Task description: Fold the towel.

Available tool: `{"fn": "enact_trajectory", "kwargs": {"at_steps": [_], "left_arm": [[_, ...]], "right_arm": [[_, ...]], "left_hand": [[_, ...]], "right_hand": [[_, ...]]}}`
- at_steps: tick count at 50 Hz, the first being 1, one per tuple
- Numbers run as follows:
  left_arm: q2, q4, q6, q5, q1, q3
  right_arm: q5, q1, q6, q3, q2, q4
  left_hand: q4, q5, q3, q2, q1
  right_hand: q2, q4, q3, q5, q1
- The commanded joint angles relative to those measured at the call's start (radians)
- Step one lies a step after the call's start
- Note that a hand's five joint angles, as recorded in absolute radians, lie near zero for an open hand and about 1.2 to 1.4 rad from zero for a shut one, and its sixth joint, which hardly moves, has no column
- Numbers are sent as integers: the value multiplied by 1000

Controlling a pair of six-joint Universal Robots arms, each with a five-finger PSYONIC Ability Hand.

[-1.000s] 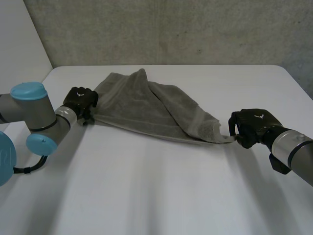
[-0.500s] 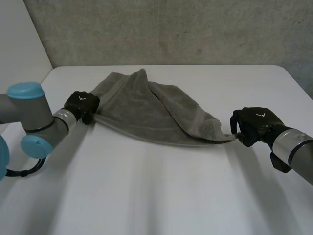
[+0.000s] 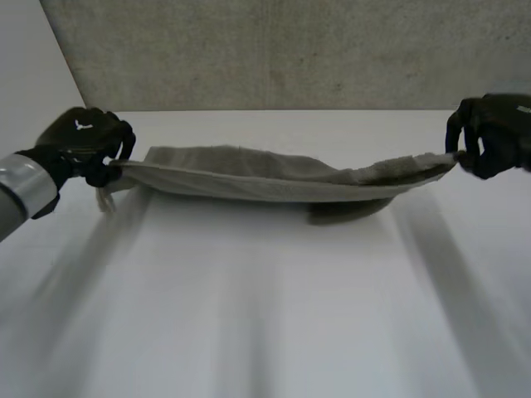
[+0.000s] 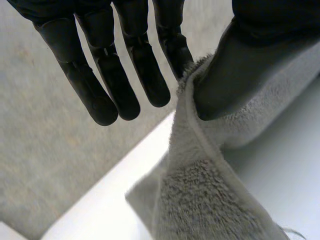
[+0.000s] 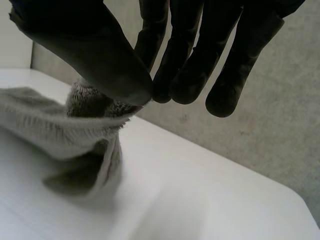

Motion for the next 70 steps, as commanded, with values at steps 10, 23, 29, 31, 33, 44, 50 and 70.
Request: {"fn": "enact_trajectory", "kwargs": {"at_steps": [10, 23, 29, 31, 33, 44, 50, 70], "left_arm": [[192, 77, -107, 89, 54, -177], [-296, 44, 79, -55, -97, 108], [-427, -30, 134, -175, -156, 431], [-441, -38, 116, -193, -169, 523], [-444, -36, 81, -210, -185, 612], [-366, 106, -211, -308, -193, 1040], [-332, 186, -269, -296, -177, 1034], [-292, 303, -77, -69, -68, 132]], "right_arm": [[-69, -62, -48, -166, 120, 297], [140, 140, -172, -395, 589, 303], [158, 190, -77, -689, 680, 263], [158, 207, -30, -772, 680, 224], [160, 219, 18, -844, 668, 170], [164, 207, 302, -1032, 475, -167], [146, 199, 285, -1280, 597, 129], [86, 244, -135, -793, 745, 364]], "left_hand": [[41, 30, 18, 42, 47], [41, 30, 18, 42, 47], [41, 30, 18, 42, 47], [41, 30, 18, 42, 47], [41, 30, 18, 42, 47], [41, 30, 18, 42, 47], [41, 30, 18, 42, 47], [41, 30, 18, 42, 47]], "right_hand": [[68, 50, 51, 59, 76], [68, 50, 51, 59, 76], [68, 50, 51, 59, 76], [68, 50, 51, 59, 76], [68, 50, 51, 59, 76], [68, 50, 51, 59, 76], [68, 50, 51, 59, 76], [68, 50, 51, 59, 76]]}}
